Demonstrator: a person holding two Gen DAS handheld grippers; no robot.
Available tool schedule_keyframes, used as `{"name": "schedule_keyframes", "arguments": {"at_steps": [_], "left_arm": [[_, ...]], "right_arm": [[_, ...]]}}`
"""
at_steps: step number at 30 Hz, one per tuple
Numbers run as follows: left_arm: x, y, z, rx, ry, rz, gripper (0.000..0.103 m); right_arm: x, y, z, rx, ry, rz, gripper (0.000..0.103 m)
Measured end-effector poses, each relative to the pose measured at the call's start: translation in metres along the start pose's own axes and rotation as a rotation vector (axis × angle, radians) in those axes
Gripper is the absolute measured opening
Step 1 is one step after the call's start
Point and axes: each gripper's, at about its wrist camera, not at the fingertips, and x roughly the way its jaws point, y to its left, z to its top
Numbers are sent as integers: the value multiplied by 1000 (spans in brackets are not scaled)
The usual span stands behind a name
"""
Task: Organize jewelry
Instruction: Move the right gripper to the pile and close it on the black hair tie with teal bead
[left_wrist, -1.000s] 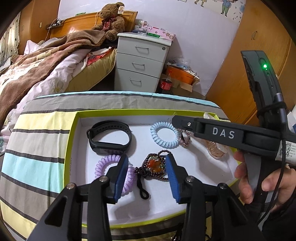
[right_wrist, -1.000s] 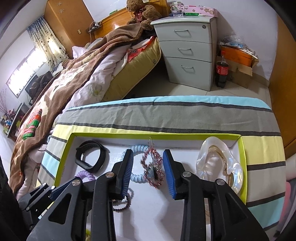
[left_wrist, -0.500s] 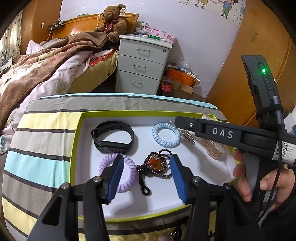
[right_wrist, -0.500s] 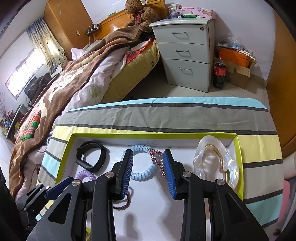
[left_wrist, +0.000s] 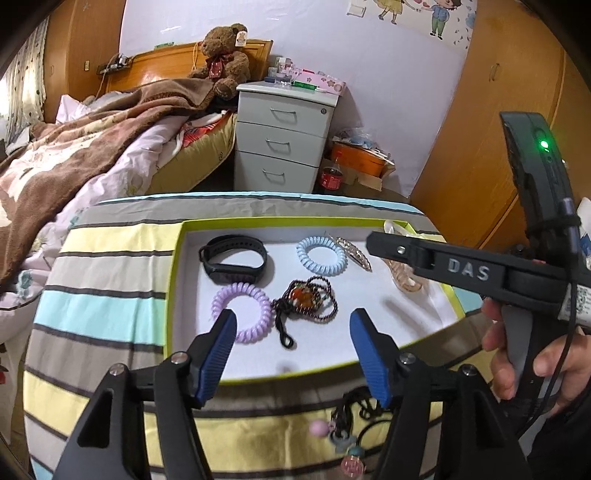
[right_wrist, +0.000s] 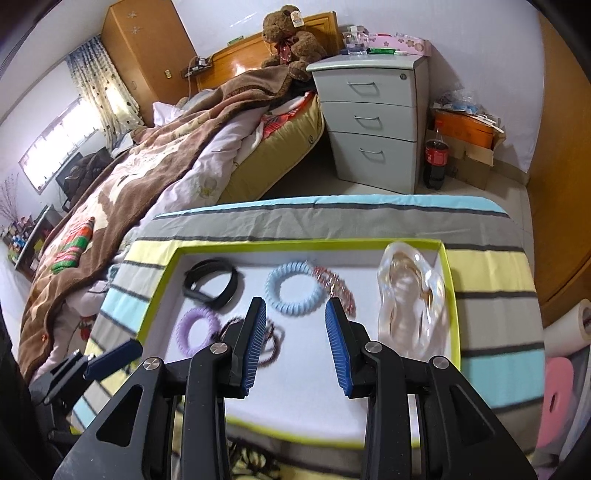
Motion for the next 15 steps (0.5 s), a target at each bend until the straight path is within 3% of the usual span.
{"name": "schedule_keyframes", "arguments": {"at_steps": [8,15], "left_arm": [[-35,3,-24,-2,-32,10,72],[-61,22,-40,-65,-69,12,76]], "right_arm": [[-34,7,-37,2,-40,43,35],[-49,10,-75,-8,-35,45,37]]}}
